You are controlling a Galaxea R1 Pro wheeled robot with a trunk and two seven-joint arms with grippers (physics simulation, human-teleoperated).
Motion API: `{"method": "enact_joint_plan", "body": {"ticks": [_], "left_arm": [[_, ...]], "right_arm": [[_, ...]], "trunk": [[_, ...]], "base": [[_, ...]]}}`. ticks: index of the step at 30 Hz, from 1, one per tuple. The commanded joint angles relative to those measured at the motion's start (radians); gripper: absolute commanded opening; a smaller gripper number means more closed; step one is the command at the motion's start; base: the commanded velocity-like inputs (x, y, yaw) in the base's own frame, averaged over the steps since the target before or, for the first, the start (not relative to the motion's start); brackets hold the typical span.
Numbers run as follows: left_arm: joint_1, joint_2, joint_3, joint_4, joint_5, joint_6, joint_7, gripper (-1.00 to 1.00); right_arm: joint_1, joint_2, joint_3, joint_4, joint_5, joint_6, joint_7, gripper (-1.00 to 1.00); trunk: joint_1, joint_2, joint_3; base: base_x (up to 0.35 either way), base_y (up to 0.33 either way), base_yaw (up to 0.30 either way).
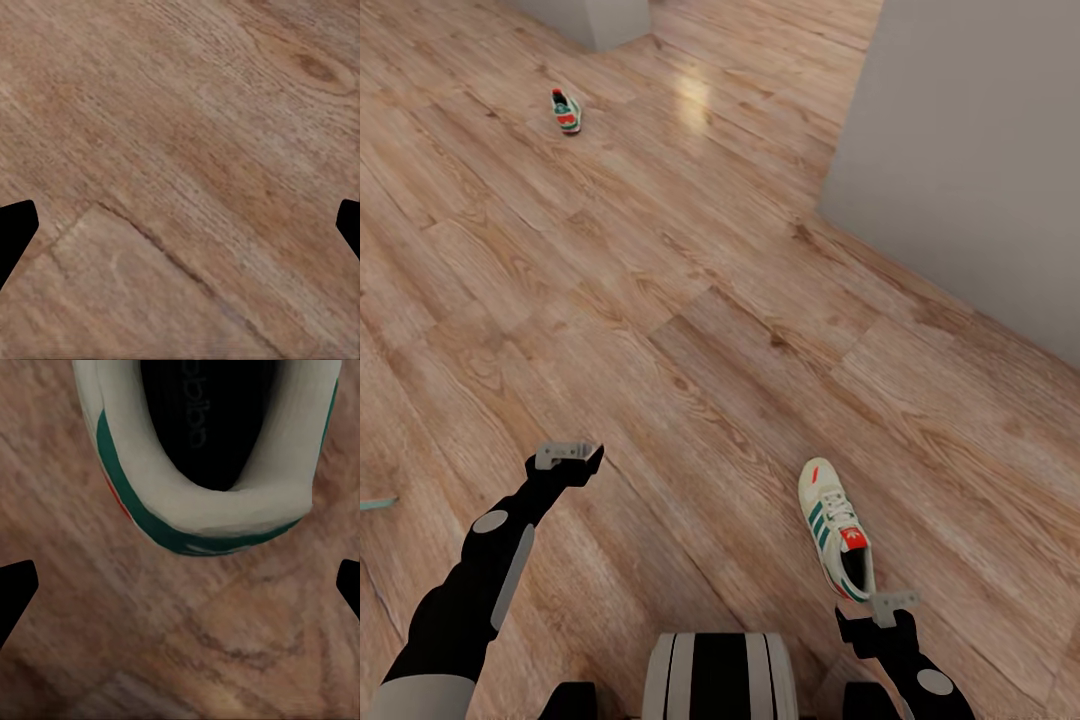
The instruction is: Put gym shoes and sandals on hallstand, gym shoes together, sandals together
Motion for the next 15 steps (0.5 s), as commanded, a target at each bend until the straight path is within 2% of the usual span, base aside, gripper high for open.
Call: {"method": "enact_joint_plan", "body": {"ticks": [1, 15], "left_arm": [[-0.001, 0.000, 0.002, -0.001, 0.001, 0.006, -0.006, 1.00], [0.007, -0.001, 0.002, -0.010, 0.000, 0.006, -0.006, 1.00]], "right_arm": [[0.000, 0.000, 0.000, -0.002, 0.009, 0.006, 0.004, 1.00], [0.000, 0.000, 0.000, -0.002, 0.009, 0.007, 0.004, 1.00]], "trunk": [[0.000, 0.000, -0.002], [0.000, 0.000, -0.015]], "base": [[0.000, 0.000, 0.000], [0.000, 0.000, 0.000]]}}
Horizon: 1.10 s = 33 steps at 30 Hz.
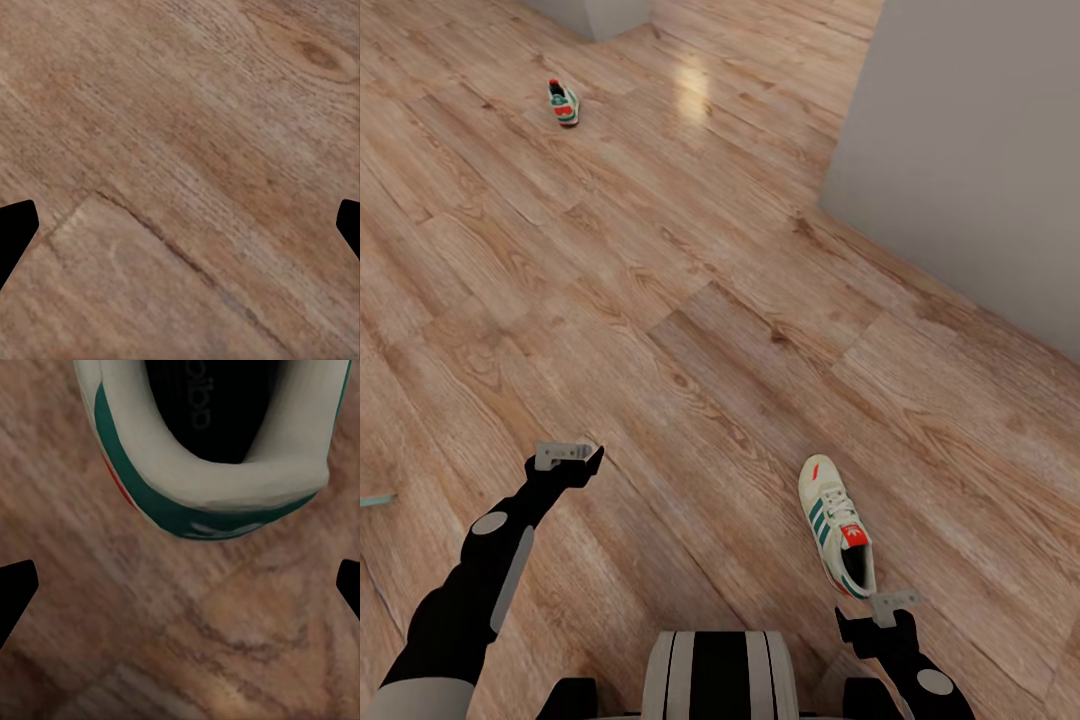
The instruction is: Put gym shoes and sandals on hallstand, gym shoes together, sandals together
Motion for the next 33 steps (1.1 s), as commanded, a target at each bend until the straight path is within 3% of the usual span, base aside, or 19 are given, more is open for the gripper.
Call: {"method": "enact_joint_plan", "body": {"ticks": [1, 33], "left_arm": [[0.001, -0.002, 0.002, -0.003, 0.001, 0.006, -0.005, 1.00], [0.004, -0.008, -0.008, -0.006, 0.002, -0.005, -0.002, 1.00]], "right_arm": [[0.000, 0.000, 0.000, -0.002, 0.009, 0.006, 0.004, 1.00], [0.000, 0.000, -0.002, -0.003, 0.010, 0.005, 0.004, 1.00]], "trunk": [[0.000, 0.000, -0.001], [0.000, 0.000, -0.001]], "base": [[0.000, 0.000, 0.000], [0.042, 0.000, 0.000]]}}
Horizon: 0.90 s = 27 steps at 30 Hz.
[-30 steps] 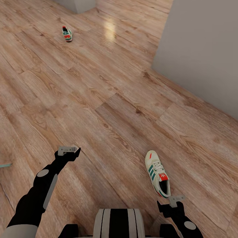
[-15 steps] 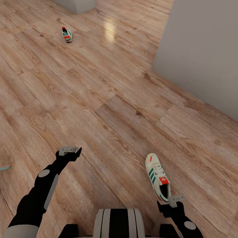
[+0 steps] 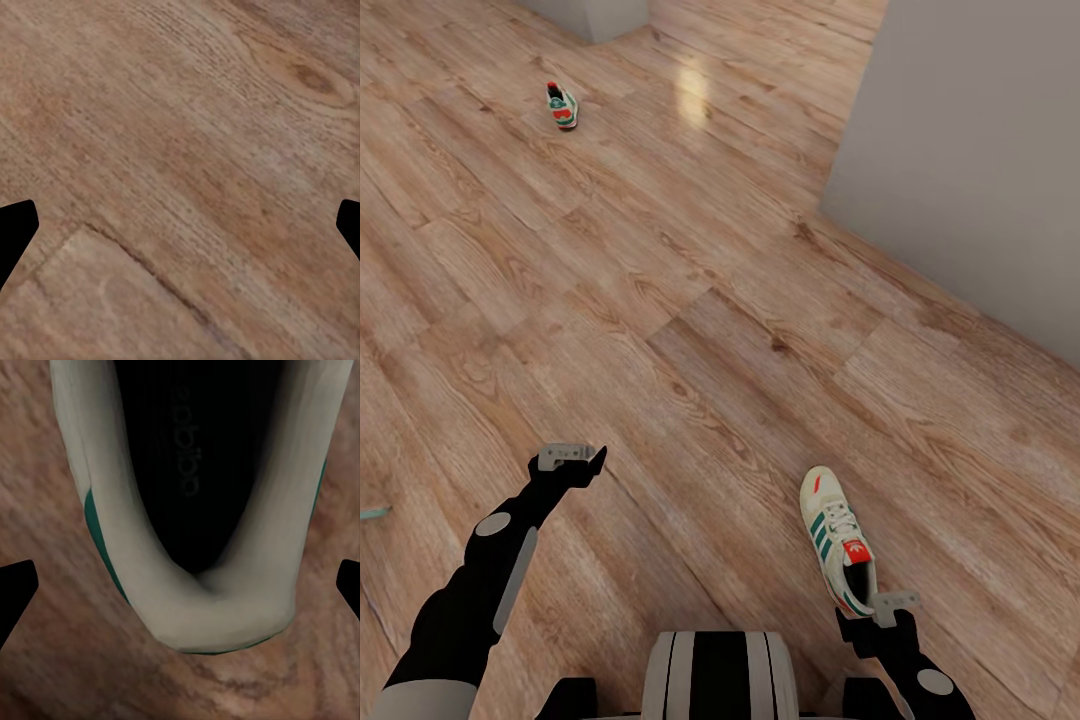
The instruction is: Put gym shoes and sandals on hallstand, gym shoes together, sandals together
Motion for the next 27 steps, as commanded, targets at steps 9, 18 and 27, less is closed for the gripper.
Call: {"method": "enact_joint_plan", "body": {"ticks": [9, 18, 27], "left_arm": [[-0.001, 0.000, 0.007, -0.001, 0.001, 0.007, -0.006, 1.00], [-0.001, 0.000, 0.009, -0.002, 0.002, 0.007, -0.006, 1.00], [-0.001, -0.001, 0.009, -0.002, 0.002, 0.006, -0.006, 1.00]], "right_arm": [[0.000, 0.000, -0.002, -0.002, 0.009, 0.005, 0.005, 1.00], [0.000, 0.000, -0.002, -0.002, 0.008, 0.004, 0.005, 1.00], [0.000, 0.000, -0.002, -0.002, 0.009, 0.005, 0.005, 1.00]], "trunk": [[0.000, 0.000, -0.001], [0.000, 0.000, -0.001], [0.000, 0.000, -0.001]], "base": [[0.006, 0.000, 0.000], [0.079, 0.000, 0.000], [0.010, 0.000, 0.000]]}}
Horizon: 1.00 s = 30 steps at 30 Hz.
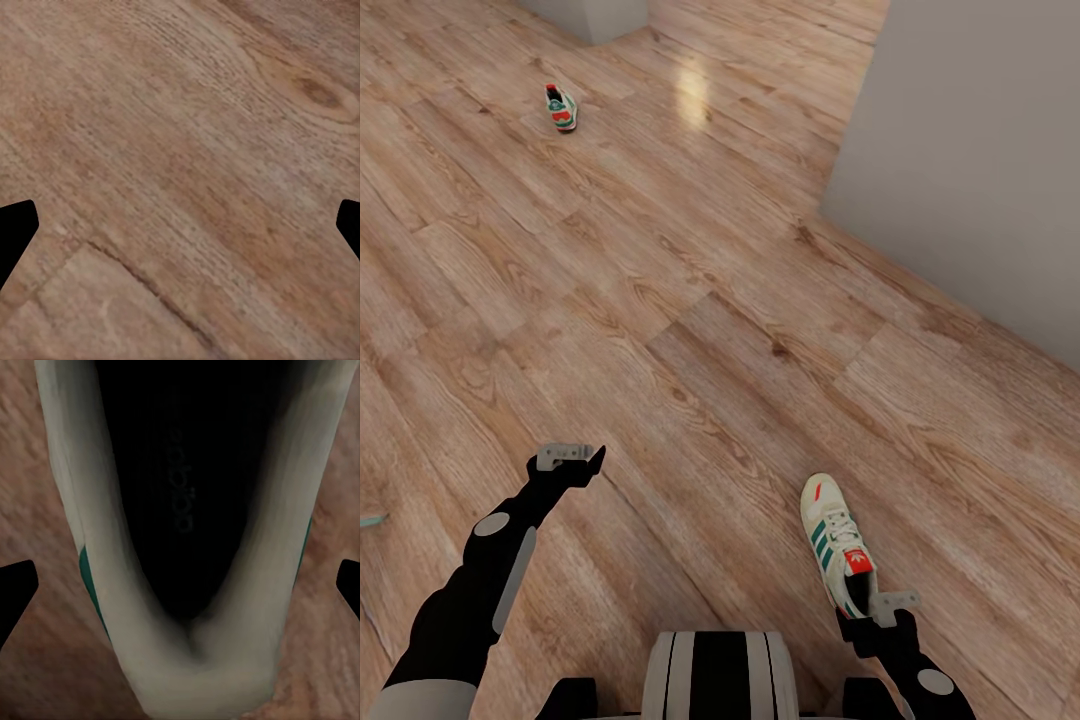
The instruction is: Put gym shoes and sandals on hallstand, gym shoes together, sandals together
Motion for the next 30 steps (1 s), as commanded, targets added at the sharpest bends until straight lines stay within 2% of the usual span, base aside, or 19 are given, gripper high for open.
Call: {"method": "enact_joint_plan", "body": {"ticks": [1, 4, 5, 27, 30], "left_arm": [[0.000, 0.000, 0.001, -0.001, 0.001, 0.006, -0.006, 1.00], [0.000, -0.001, 0.000, -0.001, 0.001, 0.006, -0.006, 1.00], [0.000, -0.001, 0.000, -0.001, 0.001, 0.007, -0.006, 1.00], [0.000, 0.002, 0.010, -0.002, -0.001, 0.009, -0.004, 1.00], [0.001, 0.007, 0.008, -0.030, -0.001, 0.017, -0.004, 1.00]], "right_arm": [[0.000, 0.000, -0.001, -0.002, 0.009, 0.006, 0.005, 1.00], [0.000, 0.000, -0.001, -0.002, 0.008, 0.007, 0.005, 1.00], [0.000, 0.000, -0.001, -0.002, 0.008, 0.007, 0.005, -1.00], [0.000, 0.000, -0.001, -0.001, 0.008, 0.007, 0.007, -1.00], [0.000, 0.000, -0.001, 0.000, 0.008, 0.007, 0.006, -1.00]], "trunk": [[0.000, 0.000, -0.001], [0.000, 0.000, -0.001], [0.000, 0.000, -0.001], [0.000, 0.000, -0.001], [-0.001, 0.000, 0.003]], "base": [[0.002, 0.000, 0.000], [0.001, 0.000, 0.000], [0.000, 0.000, 0.000], [0.000, 0.000, 0.000], [0.000, 0.000, 0.000]]}}
